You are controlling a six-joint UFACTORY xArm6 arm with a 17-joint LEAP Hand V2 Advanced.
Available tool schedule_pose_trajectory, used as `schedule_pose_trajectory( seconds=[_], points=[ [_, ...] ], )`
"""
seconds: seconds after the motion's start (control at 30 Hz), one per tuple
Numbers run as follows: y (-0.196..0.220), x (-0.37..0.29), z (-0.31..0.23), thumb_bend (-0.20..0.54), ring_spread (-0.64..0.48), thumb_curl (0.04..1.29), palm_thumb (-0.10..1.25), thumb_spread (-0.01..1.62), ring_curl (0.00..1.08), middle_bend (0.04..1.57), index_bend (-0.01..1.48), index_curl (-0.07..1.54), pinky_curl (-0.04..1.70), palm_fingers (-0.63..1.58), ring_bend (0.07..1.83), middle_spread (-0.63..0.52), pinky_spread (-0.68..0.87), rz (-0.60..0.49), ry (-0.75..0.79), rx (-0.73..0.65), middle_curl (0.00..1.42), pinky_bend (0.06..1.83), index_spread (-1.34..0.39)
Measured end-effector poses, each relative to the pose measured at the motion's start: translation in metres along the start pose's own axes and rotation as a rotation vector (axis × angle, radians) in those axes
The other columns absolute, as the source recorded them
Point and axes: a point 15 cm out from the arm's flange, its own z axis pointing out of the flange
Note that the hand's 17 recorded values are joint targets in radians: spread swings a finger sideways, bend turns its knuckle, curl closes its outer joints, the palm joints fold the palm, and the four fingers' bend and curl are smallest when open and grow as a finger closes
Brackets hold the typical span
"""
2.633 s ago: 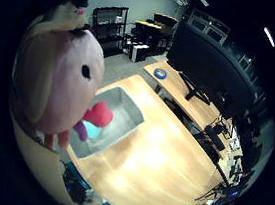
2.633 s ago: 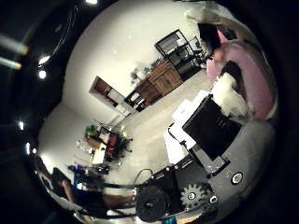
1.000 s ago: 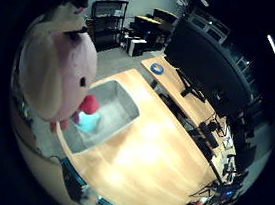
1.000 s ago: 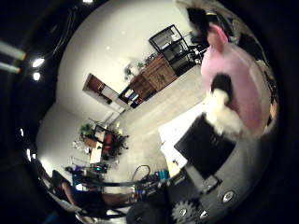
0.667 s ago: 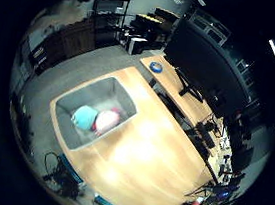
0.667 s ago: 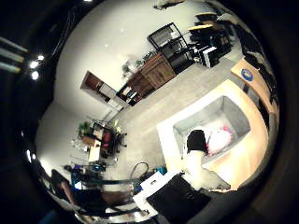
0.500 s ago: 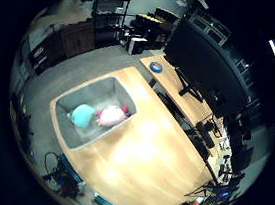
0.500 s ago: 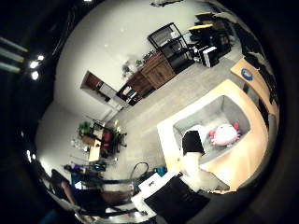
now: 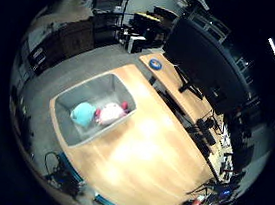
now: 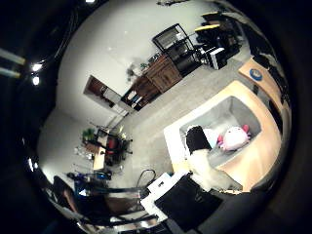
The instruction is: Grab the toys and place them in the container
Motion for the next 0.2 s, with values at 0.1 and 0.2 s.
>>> schedule_pose_trajectory(
  seconds=[0.1, 0.2],
  points=[
    [-0.0074, -0.0059, 0.0025, -0.031, -0.26, 0.44, 0.52, 0.96, 0.38, 0.20, 0.15, 0.27, 0.34, 0.15, 0.74, -0.30, -0.20, -0.015, -0.001, 0.019, 0.41, 1.29, -0.56],
    [-0.0029, -0.0042, 0.0087, -0.030, -0.27, 0.43, 0.53, 0.96, 0.37, 0.20, 0.15, 0.26, 0.33, 0.16, 0.75, -0.31, -0.22, -0.008, -0.006, 0.007, 0.39, 1.30, -0.56]
  ],
)
